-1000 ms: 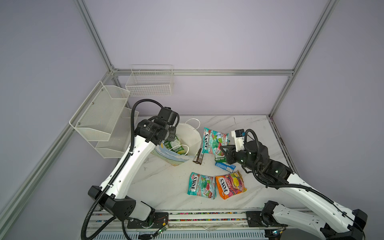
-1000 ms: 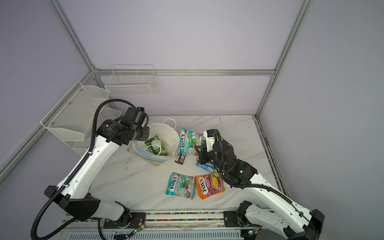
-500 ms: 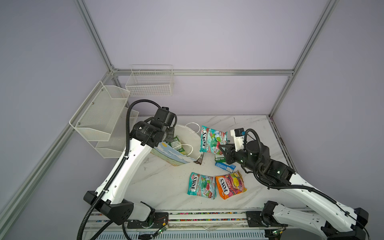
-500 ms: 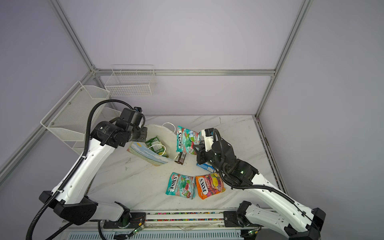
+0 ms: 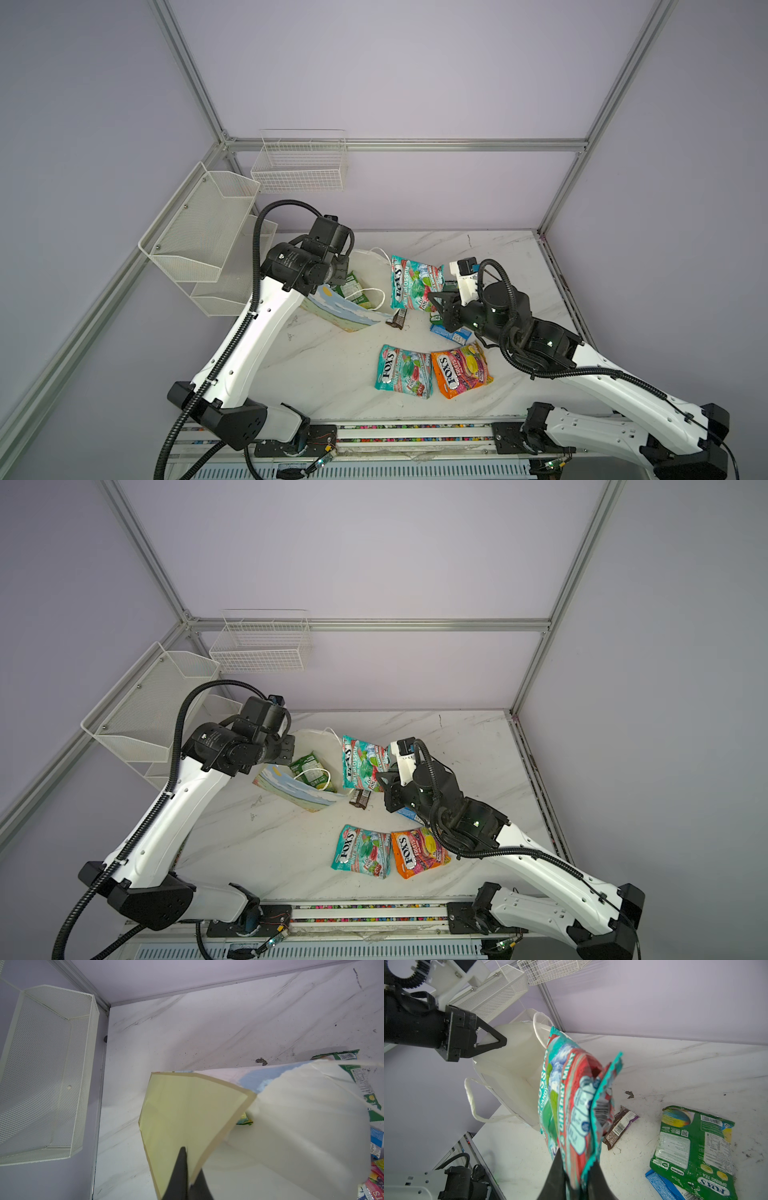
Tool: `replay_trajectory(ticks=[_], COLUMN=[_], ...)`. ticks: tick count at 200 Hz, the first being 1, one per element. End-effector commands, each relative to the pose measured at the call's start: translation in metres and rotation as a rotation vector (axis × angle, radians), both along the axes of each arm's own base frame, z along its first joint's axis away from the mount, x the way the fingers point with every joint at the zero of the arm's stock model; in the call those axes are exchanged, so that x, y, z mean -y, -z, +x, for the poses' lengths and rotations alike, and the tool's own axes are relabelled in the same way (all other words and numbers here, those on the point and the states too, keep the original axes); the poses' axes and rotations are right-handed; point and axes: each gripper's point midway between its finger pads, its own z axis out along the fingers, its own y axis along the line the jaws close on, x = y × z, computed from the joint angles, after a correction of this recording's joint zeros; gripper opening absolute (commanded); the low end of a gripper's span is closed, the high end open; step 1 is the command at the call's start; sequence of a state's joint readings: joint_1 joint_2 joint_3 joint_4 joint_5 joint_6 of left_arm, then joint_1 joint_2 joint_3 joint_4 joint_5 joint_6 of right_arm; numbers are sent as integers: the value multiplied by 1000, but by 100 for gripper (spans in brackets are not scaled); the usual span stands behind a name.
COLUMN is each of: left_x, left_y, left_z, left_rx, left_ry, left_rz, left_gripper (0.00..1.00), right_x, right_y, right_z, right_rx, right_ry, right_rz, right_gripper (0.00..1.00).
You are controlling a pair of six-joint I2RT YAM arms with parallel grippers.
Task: Place the snacks into the paper bag
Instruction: 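Carry the teal packet with the right gripper toward the bag's opening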
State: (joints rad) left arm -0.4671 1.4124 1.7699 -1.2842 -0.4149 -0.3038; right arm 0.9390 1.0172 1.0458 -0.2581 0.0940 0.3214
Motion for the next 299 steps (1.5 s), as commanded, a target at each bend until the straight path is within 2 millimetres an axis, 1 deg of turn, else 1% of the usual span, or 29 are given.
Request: replay_trajectory(ticks=[1,62,100,123,172,257,299], left_x=[-1,-1,-1,-1,-1,-3,-4], left_y=[-2,-1,-1,-2,-3,-11,-13], left_z=[-4,-3,-3,-4,-5,-9,-10], left_rx=[18,15,16,18,20,32,35], left_ry=[-6,-6,-7,-6,-3,-4,-5], left_rz=[-21,-18,-20,-20,-25,-27,-28], left_gripper=[0,0,0,0,0,0,0], right_x=[-5,-24,-37,-43,-48,-69,-80], right_y=[-41,-52,-57,-55,-52,-45,-36], right_z=[0,-13,-16,-14,-4,4,6], right_rx=[99,169,201,212,251,298,298], right_ry=[8,7,15,25,51,14,-10], right_rz=[65,17,-26,-63,-159,-266,-298], right_gripper=[0,0,0,0,0,0,0])
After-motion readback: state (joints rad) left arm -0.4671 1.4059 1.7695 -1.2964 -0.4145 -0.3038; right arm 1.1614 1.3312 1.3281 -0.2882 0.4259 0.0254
